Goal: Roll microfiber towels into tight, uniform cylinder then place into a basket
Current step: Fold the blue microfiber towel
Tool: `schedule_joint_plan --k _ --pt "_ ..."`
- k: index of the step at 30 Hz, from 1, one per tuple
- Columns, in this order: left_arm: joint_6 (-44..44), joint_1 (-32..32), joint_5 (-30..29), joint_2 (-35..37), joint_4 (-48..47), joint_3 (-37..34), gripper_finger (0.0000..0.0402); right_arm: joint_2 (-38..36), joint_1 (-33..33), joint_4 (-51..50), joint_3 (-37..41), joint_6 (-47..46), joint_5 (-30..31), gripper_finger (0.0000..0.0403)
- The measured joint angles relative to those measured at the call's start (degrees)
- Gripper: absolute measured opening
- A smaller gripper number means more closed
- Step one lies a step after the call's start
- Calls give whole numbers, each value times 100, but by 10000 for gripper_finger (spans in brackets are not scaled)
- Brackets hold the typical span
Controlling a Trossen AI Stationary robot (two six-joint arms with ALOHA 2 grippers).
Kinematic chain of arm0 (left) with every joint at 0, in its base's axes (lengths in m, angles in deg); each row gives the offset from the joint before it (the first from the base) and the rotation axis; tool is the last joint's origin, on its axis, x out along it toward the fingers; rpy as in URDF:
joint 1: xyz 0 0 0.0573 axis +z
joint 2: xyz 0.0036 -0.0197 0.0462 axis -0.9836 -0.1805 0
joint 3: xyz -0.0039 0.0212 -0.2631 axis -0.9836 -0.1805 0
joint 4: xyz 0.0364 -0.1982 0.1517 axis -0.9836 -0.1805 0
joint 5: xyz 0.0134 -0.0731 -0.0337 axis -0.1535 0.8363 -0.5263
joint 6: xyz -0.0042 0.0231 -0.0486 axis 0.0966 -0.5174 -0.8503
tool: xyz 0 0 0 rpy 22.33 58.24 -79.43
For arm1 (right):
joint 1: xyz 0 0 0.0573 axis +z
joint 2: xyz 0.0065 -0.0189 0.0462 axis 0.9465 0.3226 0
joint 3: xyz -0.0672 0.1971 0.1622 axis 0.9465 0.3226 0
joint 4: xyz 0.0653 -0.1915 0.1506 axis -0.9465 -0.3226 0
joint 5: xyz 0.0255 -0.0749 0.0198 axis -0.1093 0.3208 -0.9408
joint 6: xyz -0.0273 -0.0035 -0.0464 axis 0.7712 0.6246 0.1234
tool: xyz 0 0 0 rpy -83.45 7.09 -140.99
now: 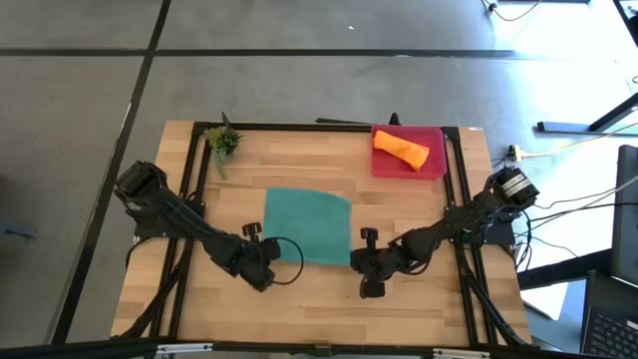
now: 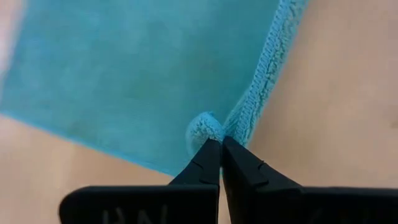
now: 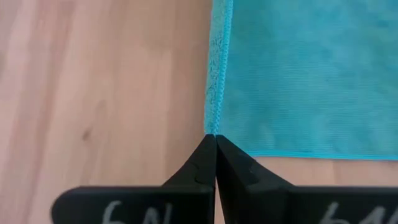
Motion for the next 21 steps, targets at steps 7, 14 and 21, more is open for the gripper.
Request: schedule_joint_plan --k 7,14,21 --pt "8 295 -500 235 -736 -2 0 0 -223 21 0 11 804 5" --pt "-6 602 -772 230 -927 -2 0 2 -786 -18 0 140 889 5" --pt "-6 1094 -1188 230 -1023 -2 0 2 -1277 -23 0 338 1191 5"
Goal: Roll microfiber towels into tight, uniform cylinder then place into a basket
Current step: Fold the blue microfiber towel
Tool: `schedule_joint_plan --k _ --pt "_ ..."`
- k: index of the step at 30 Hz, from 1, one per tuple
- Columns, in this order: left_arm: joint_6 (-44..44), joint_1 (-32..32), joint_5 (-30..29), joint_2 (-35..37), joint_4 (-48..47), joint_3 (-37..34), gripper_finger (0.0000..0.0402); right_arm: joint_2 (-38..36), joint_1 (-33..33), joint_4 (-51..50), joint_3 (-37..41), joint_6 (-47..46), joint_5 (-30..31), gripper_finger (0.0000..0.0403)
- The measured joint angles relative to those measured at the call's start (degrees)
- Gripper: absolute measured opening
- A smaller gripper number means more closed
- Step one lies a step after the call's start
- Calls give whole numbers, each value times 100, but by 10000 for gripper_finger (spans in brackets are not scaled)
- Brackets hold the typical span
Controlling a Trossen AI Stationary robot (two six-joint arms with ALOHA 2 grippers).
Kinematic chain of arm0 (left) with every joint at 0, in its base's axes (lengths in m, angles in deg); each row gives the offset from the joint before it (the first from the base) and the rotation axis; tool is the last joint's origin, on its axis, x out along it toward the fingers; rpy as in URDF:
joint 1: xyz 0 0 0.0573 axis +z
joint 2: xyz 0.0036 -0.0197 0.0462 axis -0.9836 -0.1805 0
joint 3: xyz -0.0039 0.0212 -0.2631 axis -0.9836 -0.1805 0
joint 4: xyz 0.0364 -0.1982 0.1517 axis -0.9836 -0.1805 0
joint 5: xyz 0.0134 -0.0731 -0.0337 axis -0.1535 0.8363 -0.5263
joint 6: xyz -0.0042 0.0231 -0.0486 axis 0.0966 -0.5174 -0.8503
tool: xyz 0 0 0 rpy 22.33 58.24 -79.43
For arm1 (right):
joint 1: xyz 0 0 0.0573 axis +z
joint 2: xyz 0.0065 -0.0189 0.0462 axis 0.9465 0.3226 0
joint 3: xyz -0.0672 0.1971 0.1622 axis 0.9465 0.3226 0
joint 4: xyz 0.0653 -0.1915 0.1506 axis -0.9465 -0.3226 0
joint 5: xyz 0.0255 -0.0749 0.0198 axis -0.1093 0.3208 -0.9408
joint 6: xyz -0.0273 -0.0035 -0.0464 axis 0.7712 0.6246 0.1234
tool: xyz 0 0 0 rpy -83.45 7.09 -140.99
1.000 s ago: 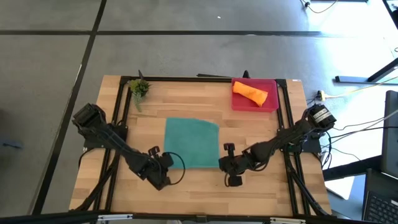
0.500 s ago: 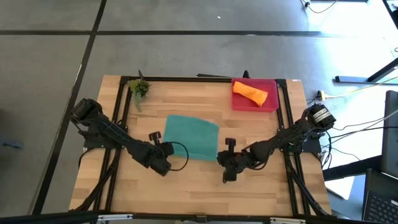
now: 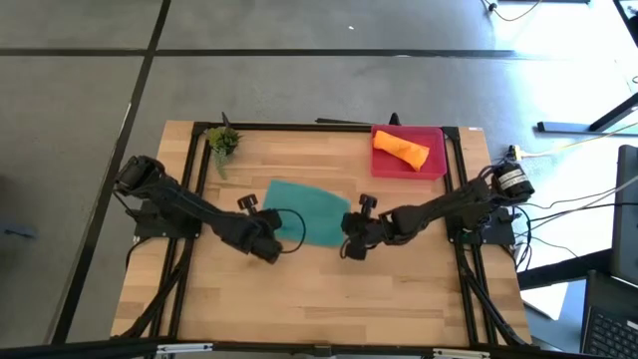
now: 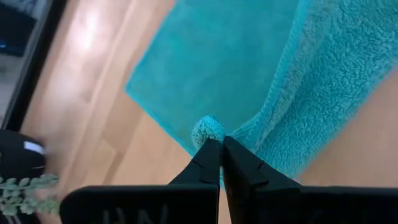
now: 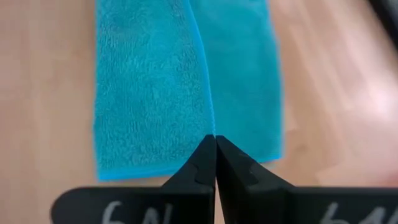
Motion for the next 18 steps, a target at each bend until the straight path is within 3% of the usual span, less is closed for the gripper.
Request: schedule_joint_plan --k 4,18 --pt "-20 276 -73 -2 10 0 0 0 -192 3 0 133 296 5" --pt "10 1200 -642 -7 180 0 0 276 -754 -49 0 346 439 5"
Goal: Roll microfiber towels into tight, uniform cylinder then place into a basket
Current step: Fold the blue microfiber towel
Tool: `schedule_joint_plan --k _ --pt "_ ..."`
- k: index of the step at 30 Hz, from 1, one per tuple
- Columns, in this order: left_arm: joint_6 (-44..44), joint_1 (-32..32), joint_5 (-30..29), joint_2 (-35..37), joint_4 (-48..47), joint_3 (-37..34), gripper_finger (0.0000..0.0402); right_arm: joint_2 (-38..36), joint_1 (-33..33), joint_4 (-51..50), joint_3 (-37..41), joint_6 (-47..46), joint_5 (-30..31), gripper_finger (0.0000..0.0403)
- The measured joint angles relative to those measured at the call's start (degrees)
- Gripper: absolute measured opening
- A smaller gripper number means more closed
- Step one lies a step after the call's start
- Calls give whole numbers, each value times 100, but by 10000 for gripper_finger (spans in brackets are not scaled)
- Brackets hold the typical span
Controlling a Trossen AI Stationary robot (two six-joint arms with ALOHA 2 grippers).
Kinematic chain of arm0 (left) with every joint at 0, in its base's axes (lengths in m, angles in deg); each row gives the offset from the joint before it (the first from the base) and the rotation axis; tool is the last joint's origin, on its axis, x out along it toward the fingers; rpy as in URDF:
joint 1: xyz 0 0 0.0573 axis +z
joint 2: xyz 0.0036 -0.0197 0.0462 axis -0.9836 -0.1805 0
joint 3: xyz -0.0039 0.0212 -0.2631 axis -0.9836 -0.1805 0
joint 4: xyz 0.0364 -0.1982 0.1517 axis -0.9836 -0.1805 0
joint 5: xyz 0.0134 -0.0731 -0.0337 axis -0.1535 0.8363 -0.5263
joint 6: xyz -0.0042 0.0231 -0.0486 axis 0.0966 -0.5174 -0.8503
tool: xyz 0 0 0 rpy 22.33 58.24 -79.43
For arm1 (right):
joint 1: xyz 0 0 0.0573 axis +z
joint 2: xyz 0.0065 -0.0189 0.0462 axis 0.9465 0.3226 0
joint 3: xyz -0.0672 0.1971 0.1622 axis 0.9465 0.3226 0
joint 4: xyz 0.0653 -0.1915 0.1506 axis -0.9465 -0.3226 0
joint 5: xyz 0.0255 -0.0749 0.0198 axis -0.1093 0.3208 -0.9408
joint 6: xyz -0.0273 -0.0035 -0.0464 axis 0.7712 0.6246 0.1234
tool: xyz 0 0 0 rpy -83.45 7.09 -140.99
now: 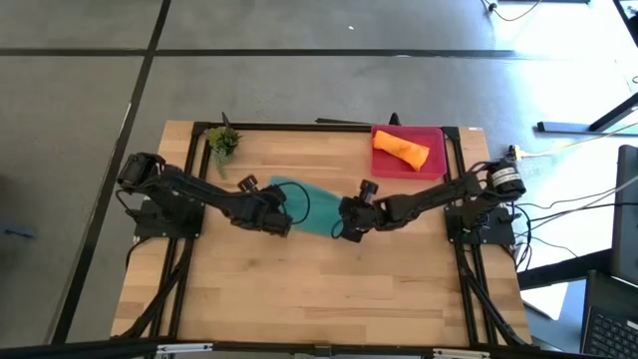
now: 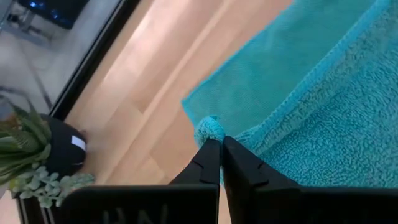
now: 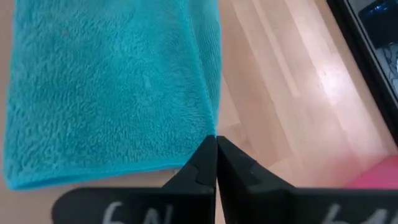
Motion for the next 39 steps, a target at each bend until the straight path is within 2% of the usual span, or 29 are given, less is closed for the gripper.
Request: schedule_joint_plan --k 18,22,31,39 --pt "490 546 137 0 398 0 3 22 -182 6 0 104 45 11" --pt "753 566 145 0 526 -2 22 22 -182 11 0 104 45 43" --pt "761 700 143 0 563 -2 81 22 -182 -94 -106 122 178 141" --pt "800 908 141 0 564 -2 92 22 -172 -192 -573 269 180 179"
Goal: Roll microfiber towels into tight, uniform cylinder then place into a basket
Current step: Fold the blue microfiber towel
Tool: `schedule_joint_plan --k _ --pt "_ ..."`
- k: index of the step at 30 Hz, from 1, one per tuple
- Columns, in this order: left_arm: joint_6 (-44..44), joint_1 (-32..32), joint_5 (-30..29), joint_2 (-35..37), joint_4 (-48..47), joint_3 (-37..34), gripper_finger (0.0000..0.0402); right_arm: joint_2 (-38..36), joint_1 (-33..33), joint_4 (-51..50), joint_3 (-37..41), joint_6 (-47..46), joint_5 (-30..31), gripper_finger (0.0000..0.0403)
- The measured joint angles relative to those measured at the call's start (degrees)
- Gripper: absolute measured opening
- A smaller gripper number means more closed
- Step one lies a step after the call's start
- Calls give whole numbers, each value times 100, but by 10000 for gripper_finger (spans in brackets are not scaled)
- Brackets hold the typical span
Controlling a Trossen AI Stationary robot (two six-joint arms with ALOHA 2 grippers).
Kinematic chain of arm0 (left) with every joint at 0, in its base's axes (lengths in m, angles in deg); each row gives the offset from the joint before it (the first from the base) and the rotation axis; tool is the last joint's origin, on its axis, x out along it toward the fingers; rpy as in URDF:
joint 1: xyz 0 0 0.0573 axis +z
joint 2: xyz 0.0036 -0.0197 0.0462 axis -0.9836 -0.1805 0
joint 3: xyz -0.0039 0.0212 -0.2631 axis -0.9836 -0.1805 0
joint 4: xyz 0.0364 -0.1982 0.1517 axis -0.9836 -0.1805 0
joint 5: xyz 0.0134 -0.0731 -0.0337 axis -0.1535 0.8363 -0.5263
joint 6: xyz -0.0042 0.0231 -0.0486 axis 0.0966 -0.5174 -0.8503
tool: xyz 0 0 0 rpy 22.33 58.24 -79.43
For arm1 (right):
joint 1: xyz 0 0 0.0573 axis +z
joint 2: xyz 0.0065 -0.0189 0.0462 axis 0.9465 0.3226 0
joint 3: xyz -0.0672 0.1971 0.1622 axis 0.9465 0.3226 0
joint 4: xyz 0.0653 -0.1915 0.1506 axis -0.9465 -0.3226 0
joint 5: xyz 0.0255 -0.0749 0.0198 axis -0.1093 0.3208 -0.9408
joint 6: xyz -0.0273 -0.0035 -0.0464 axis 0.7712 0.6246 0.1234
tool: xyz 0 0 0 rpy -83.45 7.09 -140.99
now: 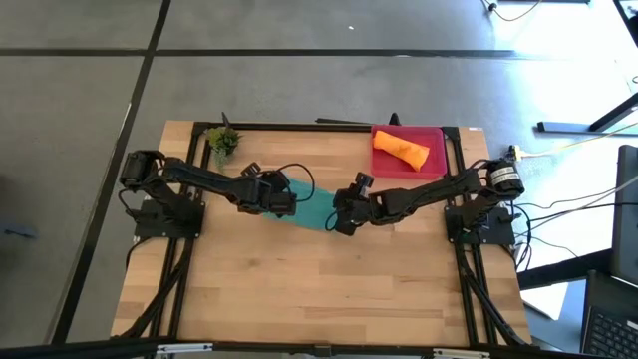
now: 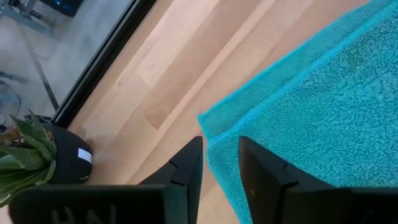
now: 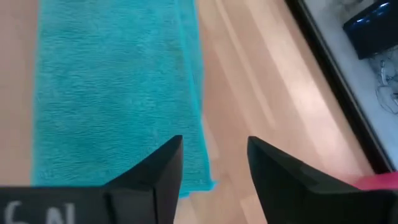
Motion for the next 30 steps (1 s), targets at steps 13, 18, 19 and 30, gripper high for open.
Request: schedule_joint_plan --k 13,18,19,30 --pt "-99 -402 1357 0 544 -388 88 0 3 444 326 -50 -1468 178" --pt "-513 -751 1447 -2 992 -836 88 0 -82 561 499 -34 -1459 175" --pt "-605 -801 1449 -2 1068 -906 88 0 -114 617 545 -32 -1457 174" --pt "-1309 -1120 1385 2 1328 -1418 88 0 -355 1571 1175 -24 -1489 173"
